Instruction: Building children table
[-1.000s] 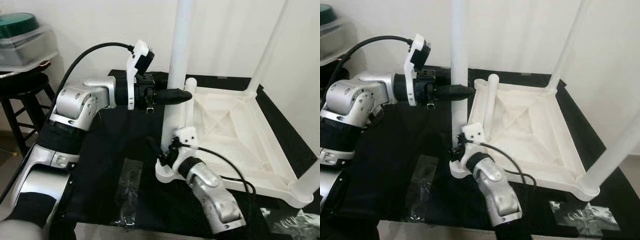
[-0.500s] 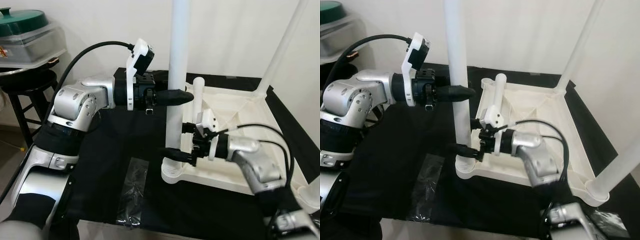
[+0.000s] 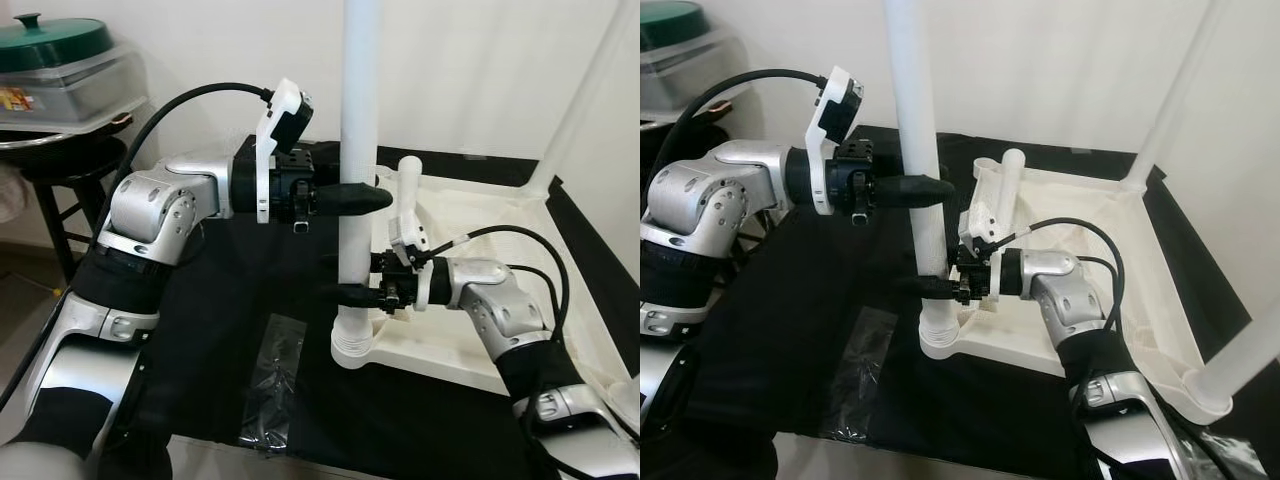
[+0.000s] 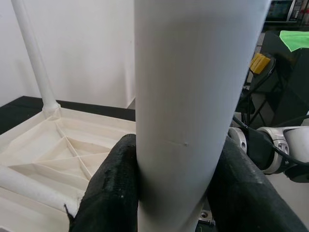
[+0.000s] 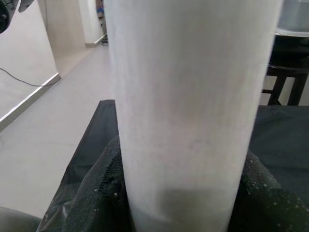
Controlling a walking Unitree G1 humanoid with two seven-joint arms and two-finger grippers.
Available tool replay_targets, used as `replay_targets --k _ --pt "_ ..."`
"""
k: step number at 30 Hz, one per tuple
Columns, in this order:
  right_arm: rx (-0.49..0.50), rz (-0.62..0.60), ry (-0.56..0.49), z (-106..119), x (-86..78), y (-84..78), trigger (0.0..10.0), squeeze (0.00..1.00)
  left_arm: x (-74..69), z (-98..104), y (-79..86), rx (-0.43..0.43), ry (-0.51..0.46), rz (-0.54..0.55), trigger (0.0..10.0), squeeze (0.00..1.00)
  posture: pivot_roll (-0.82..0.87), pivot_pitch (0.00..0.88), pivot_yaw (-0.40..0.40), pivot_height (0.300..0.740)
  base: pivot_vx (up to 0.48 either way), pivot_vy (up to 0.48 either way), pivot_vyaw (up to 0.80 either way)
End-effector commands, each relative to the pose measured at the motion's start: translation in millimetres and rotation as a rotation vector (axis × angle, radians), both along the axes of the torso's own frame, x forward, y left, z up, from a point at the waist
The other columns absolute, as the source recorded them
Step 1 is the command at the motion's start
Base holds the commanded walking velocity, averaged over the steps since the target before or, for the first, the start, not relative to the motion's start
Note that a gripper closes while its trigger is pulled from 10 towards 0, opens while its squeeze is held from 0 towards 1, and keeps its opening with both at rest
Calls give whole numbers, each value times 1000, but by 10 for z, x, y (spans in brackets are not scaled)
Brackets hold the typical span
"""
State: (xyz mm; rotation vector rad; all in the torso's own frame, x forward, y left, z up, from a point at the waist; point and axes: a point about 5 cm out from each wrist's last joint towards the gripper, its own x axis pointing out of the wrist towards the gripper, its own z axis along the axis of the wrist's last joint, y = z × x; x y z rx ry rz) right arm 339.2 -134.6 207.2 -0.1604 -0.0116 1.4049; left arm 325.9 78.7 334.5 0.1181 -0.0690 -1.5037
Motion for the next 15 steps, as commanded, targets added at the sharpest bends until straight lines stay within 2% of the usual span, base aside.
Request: replay_targets --k 1,4,6,7,8,9,13,14,15 --pt "-10 35 5 -24 -11 42 0 0 -28 -69 -112 33 40 -76 0 0 66 8 -9 740 0 0 0" --pt "-9 40 8 -46 -3 25 0 0 -30 -48 -199 28 29 -113 0 0 55 8 -1 740 0 0 0" --pt "-9 40 8 -46 -3 25 0 0 -30 -48 -199 28 29 -113 0 0 55 8 -1 740 0 0 0" --pt "-4 34 7 -56 -3 20 0 0 -29 -39 -232 20 7 -113 1176 0 53 8 0 740 0 0 0" --pt "-4 34 7 -56 -3 20 0 0 -29 -39 -232 20 7 -113 1176 0 53 8 0 740 0 0 0" --pt "6 18 6 -69 -7 16 0 0 -33 -39 -256 18 -7 -118 10000 1000 49 9 0 740 0 0 0" --pt "36 -57 -3 -135 -24 7 0 0 -16 -28 -274 -11 -22 -83 10000 1000 48 13 -4 740 0 0 0" --pt "55 -123 8 -177 -24 17 0 0 8 -24 -251 -20 -13 -60 10000 588 48 13 -4 740 0 0 0" --pt "55 -123 8 -177 -24 17 0 0 8 -24 -251 -20 -13 -60 10000 588 48 13 -4 740 0 0 0"
